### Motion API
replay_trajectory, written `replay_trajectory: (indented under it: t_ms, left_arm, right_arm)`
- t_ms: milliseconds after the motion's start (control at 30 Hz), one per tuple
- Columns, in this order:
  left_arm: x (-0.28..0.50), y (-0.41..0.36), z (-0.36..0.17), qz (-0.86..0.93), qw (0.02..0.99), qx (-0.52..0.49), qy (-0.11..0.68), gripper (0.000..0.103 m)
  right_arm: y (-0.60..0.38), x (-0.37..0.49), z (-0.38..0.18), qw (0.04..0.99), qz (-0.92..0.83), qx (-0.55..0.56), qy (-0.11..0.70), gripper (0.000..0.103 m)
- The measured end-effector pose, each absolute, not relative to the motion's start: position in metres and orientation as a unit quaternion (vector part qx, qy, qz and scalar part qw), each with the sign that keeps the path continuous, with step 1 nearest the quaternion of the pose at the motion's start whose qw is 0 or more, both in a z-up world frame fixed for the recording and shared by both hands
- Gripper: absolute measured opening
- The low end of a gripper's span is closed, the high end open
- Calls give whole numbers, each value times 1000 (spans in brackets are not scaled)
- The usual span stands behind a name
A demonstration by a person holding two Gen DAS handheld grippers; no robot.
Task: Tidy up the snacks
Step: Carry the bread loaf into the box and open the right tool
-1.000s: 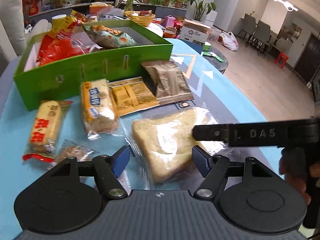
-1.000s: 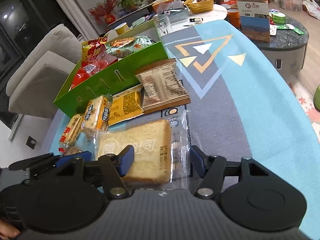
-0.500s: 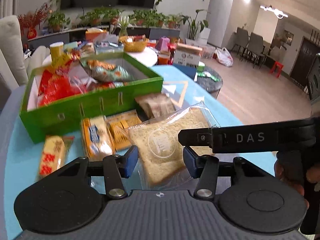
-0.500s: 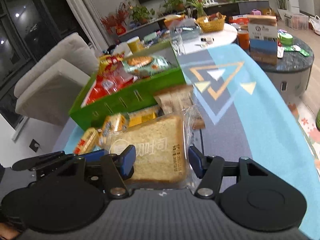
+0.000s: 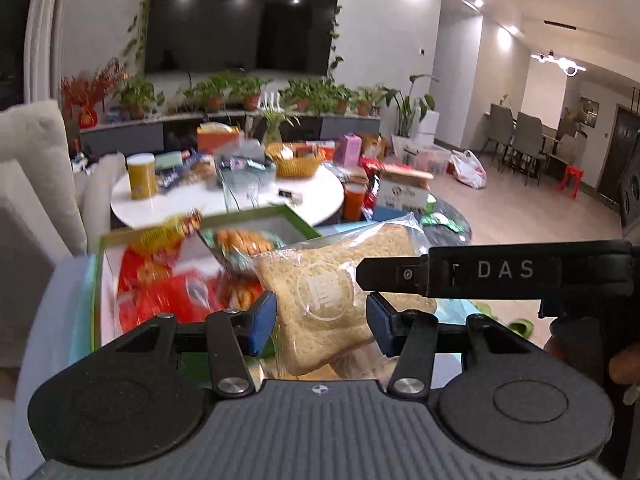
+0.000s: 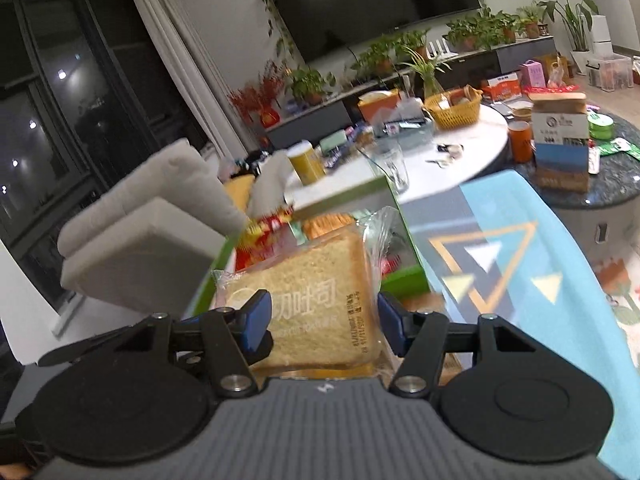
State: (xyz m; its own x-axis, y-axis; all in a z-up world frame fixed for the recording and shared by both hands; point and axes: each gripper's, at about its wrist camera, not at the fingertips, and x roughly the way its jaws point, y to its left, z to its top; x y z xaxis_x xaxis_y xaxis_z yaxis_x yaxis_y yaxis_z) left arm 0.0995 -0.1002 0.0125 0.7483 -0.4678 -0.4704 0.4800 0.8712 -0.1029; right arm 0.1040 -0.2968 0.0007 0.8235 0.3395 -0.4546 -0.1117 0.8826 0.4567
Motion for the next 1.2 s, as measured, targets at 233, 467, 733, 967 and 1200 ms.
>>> replay_trajectory:
  t_ms: [233,467,733,967,1200]
  left_arm:
    - [135,-100,20,-241,941,4,238,46]
    - [167,-102,11,-231,943,10,240,46]
    - [198,-109,-10,-225,939,11,260,46]
    - [214,-104,-32,-196,936,14,292,49]
    - [205,-92,-34,-199,935,11,293,52]
  right_arm:
    - [-296,134,9,936,123,210,254,64]
    - [-293,160,0,934,118,220,254,64]
    - [-292,184,-19,930,103,222,273,64]
    - [-296,190,-41,931,64,222,281,64]
    - [-301,175,-37,930,68,229,280,64]
